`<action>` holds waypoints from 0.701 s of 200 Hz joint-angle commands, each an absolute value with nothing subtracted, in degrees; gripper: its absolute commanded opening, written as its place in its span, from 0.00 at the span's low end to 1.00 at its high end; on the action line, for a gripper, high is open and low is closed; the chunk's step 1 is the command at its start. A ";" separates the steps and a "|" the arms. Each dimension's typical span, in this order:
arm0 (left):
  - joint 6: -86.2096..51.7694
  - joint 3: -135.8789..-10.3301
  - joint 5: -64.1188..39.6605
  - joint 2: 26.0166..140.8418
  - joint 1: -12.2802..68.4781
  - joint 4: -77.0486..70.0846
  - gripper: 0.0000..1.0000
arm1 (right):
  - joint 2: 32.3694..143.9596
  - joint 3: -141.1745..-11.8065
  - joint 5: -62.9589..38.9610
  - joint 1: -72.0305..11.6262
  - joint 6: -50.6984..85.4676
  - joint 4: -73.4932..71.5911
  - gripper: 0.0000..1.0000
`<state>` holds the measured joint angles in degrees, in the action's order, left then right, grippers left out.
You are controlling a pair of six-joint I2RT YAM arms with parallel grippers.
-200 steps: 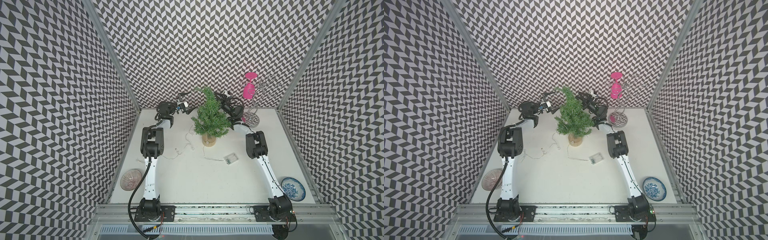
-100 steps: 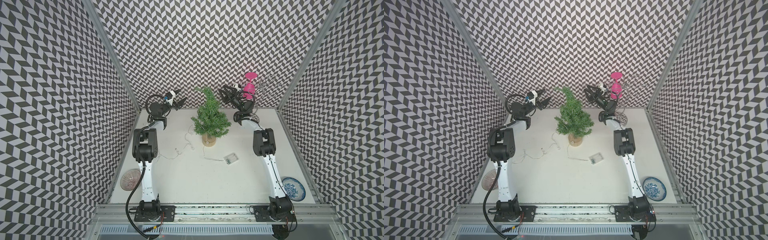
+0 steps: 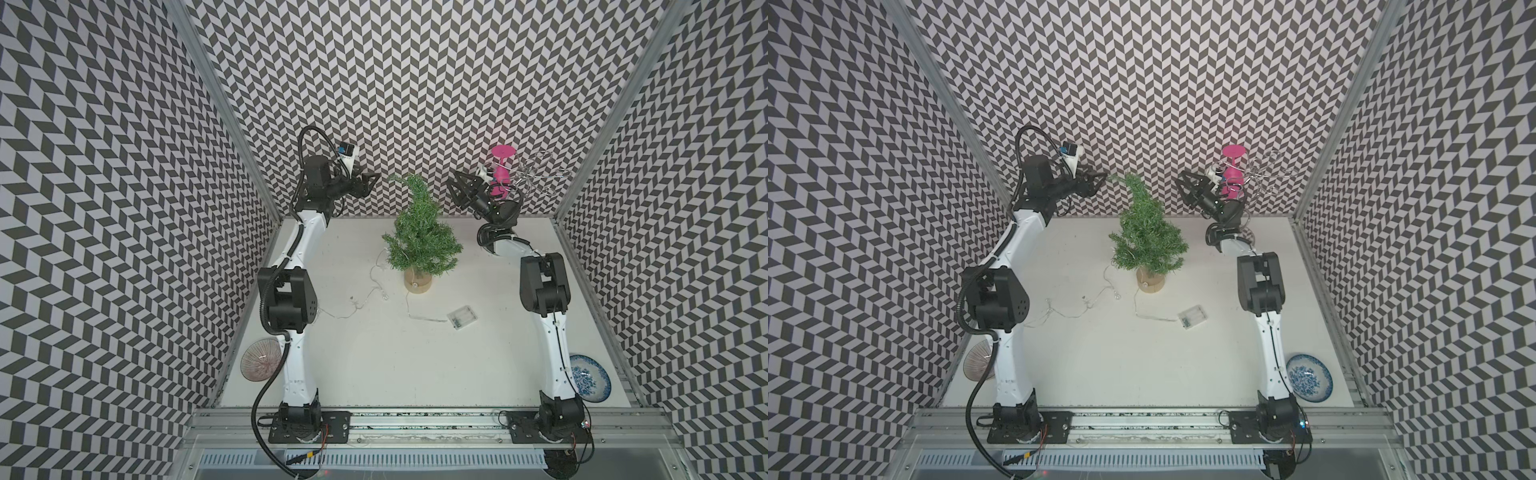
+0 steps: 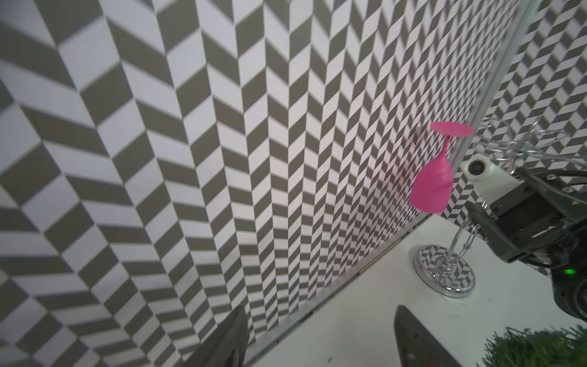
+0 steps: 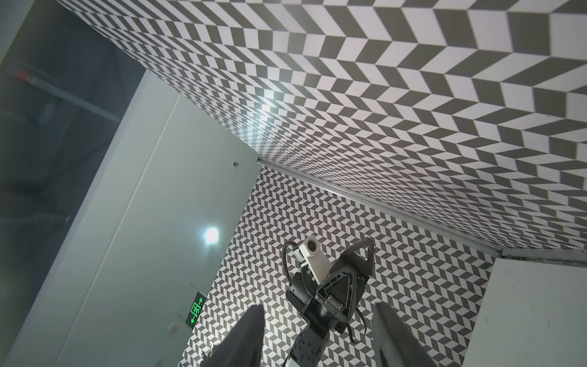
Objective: Wrap string light around the christmas tree
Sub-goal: Pick up the light string from the center of the board.
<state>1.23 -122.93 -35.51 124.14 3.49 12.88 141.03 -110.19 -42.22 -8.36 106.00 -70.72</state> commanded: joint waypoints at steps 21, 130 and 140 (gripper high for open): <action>-0.95 -115.03 -29.74 123.55 0.10 41.26 0.71 | 135.97 -105.75 -45.52 -8.13 101.15 -71.35 0.57; -7.85 -91.49 -21.01 106.04 0.09 44.41 0.82 | 131.21 -93.44 -47.83 -9.38 104.04 -80.33 0.56; -7.39 -90.06 -20.19 104.30 0.38 45.39 0.82 | 129.59 -90.80 -47.56 -9.49 103.13 -80.39 0.56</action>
<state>-6.70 -93.36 -23.49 107.53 -0.10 40.47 135.50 -94.54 -46.98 -9.26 103.48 -74.19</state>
